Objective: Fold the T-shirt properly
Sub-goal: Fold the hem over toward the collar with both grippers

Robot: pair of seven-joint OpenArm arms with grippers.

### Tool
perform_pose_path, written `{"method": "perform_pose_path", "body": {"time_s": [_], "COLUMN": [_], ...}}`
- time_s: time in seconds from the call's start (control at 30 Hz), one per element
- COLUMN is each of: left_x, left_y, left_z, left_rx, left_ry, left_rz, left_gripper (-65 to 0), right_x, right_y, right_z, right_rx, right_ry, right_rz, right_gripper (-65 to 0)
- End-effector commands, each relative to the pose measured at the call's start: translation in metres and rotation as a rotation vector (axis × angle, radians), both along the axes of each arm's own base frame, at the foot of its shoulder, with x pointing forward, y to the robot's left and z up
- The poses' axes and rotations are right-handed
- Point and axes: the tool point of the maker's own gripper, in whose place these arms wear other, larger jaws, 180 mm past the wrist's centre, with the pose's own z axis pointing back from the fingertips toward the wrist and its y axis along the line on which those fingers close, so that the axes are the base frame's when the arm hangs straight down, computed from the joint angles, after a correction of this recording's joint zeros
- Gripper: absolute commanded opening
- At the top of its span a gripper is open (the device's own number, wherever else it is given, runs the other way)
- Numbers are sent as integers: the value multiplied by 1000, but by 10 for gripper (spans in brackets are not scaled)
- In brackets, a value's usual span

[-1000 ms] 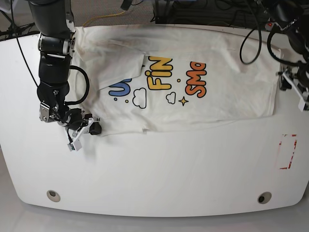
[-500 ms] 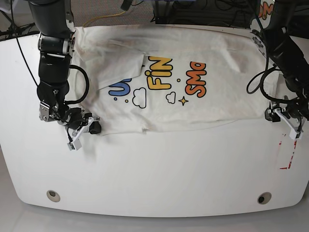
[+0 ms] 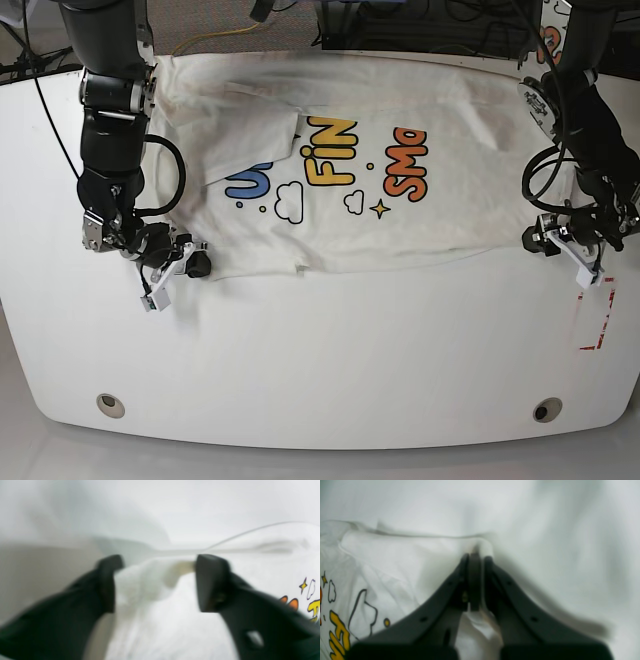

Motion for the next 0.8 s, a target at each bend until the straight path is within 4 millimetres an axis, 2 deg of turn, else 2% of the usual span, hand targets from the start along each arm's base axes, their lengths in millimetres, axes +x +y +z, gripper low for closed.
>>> {"method": "perform_pose_path", "body": {"time_s": [0.0,0.1,0.2,0.3,0.5,0.57,0.77], "left_x": [8,9,11,20,21,18,5], "left_y": [4,3,7,21,13,13,15], "left_z": [11,11,19,51,85,91,102], "left_rx": [13,8,28,120,303,337,412], "left_ry": [-24,-30,-49,-133,-214,-223,-248], "left_rz": [0,1,4,11,-81,-93,-108], "left_gripper": [-479,-575,-581,-582,-582,-581,-579], "right_x": [19,20,22,31,29,27,10], "right_y": [-7,-7,-9,-9,-14,-13,-7], "right_z": [24,26,31,52,88,97,106], "right_rx": [2,2,-2,-35,-163,-193,-273], "right_ry": [-74,-78,-89,-150,-193,-213,-226], "right_rz": [-10,-8,-5,16,95,114,171], "right_gripper": [-650,-650,-650,-650,-650,-650,-650]}}
